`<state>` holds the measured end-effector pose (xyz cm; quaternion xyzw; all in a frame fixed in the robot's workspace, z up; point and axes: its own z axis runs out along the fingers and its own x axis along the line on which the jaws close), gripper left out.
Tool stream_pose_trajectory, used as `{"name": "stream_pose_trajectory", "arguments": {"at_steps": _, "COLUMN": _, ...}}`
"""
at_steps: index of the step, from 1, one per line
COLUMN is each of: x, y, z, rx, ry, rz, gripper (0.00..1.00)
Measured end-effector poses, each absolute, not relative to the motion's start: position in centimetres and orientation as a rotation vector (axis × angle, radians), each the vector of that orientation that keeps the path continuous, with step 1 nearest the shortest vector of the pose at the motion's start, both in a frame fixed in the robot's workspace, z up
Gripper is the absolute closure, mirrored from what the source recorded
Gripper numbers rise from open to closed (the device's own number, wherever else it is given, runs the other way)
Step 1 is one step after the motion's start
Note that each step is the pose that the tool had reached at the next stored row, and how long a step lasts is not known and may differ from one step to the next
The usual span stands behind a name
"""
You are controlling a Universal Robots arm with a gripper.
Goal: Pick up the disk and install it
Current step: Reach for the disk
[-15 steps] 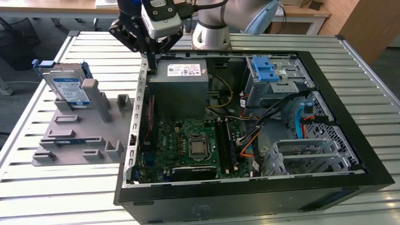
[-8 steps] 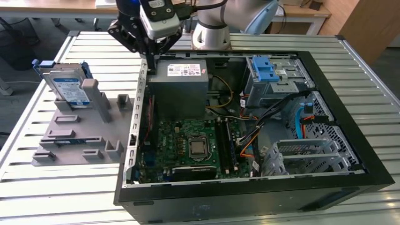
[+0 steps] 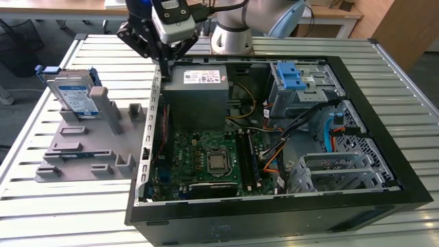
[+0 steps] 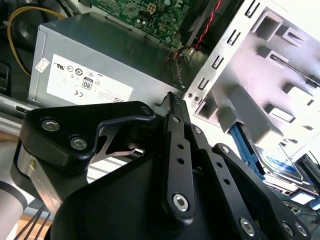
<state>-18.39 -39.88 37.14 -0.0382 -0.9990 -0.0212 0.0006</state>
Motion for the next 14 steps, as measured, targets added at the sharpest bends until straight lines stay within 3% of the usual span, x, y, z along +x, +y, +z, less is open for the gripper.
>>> {"name": "stream_pose_trajectory", "arguments": {"at_steps": 14, "x": -18.75, "y": -39.88, "z": 37.05, "rx": -0.12, "ry": -3.137, "rz": -0.066, "gripper": 0.89}}
